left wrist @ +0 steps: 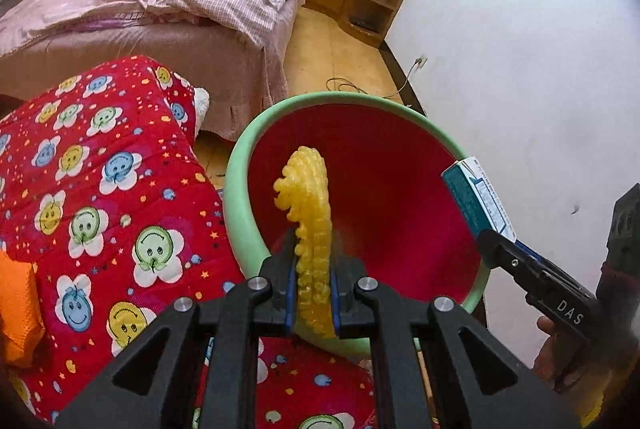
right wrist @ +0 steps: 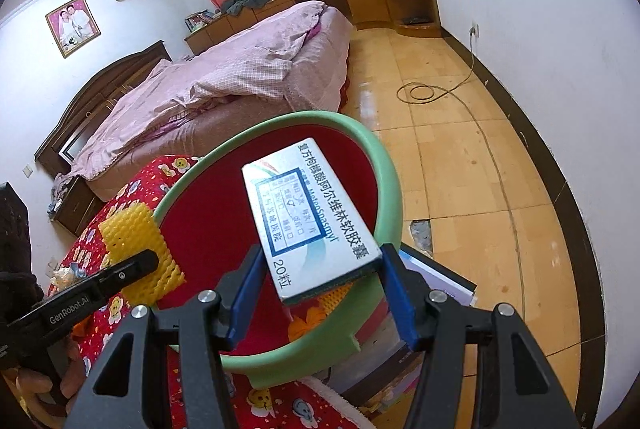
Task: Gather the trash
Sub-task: 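Carry the foam net and medicine box over the bucket and open both tools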
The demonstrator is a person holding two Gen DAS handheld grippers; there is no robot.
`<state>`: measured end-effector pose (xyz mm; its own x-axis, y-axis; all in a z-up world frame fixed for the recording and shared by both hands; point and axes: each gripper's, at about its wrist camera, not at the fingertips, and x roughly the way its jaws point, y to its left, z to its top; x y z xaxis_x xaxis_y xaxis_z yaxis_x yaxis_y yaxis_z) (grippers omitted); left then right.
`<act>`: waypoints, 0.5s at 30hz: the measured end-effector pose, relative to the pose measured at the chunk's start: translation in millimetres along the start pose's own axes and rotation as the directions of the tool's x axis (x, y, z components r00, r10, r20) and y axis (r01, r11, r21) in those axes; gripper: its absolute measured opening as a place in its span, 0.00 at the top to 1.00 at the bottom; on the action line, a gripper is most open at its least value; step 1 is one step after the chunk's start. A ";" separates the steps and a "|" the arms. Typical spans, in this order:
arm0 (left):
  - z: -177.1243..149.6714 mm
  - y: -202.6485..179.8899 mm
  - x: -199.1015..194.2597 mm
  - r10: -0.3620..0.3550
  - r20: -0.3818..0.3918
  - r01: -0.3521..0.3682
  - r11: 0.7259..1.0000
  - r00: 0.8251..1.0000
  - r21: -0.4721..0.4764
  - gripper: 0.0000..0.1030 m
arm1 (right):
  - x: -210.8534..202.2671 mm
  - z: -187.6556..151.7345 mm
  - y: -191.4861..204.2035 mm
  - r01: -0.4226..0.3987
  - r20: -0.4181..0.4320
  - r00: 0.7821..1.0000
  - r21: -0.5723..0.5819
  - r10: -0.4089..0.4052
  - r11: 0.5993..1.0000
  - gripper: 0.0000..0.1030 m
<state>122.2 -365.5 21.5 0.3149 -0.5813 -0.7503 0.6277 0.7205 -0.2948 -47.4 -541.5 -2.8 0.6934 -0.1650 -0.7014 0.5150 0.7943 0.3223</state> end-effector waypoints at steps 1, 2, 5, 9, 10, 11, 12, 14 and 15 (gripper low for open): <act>-0.9 0.0 0.5 -0.003 -0.002 0.003 1.000 1.000 -0.003 0.89 | 0.1 -0.4 0.4 0.003 0.000 1.000 -0.002 -0.003 1.000 0.41; -1.0 0.5 0.9 -0.003 -0.007 0.003 1.000 1.000 -0.008 0.89 | 0.1 -0.9 0.4 0.004 0.001 1.000 -0.002 -0.004 1.000 0.41; -1.8 2.1 -0.4 -0.018 -0.010 0.018 1.000 1.000 -0.019 0.82 | 0.5 -0.4 -1.3 0.002 0.001 1.000 0.005 -0.002 1.000 0.40; -2.7 -1.9 -11.4 -0.008 0.014 0.008 1.000 1.000 -0.010 0.66 | -0.9 2.2 -0.8 -0.014 -0.001 1.000 0.017 0.014 1.000 0.40; -2.9 -3.1 -14.3 -0.002 0.022 0.003 1.000 1.000 -0.003 0.65 | -1.2 2.5 -0.4 -0.019 -0.001 1.000 0.019 0.019 1.000 0.40; -3.6 -4.4 -18.3 0.000 0.030 0.000 1.000 1.000 0.005 0.65 | -2.3 2.1 0.4 -0.022 0.000 1.000 0.019 0.022 1.000 0.40; -3.7 -5.0 -21.5 -0.001 0.033 0.001 1.000 0.999 0.007 0.65 | -4.2 1.9 1.4 -0.023 0.003 1.000 0.018 0.023 1.000 0.40; -5.1 -5.4 -28.3 -0.004 0.039 0.004 1.000 0.999 0.007 0.65 | -7.1 1.0 3.5 -0.025 0.008 1.000 0.018 0.025 1.000 0.40; -5.2 -4.7 -30.9 -0.004 0.041 0.004 1.000 0.999 0.006 0.65 | -9.0 0.5 4.7 -0.029 0.010 1.000 0.018 0.029 0.999 0.40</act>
<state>105.9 -348.9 43.0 0.3415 -0.5994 -0.7239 0.6329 0.7161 -0.2944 -51.0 -536.6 5.5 0.7131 -0.1477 -0.6853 0.5036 0.7881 0.3541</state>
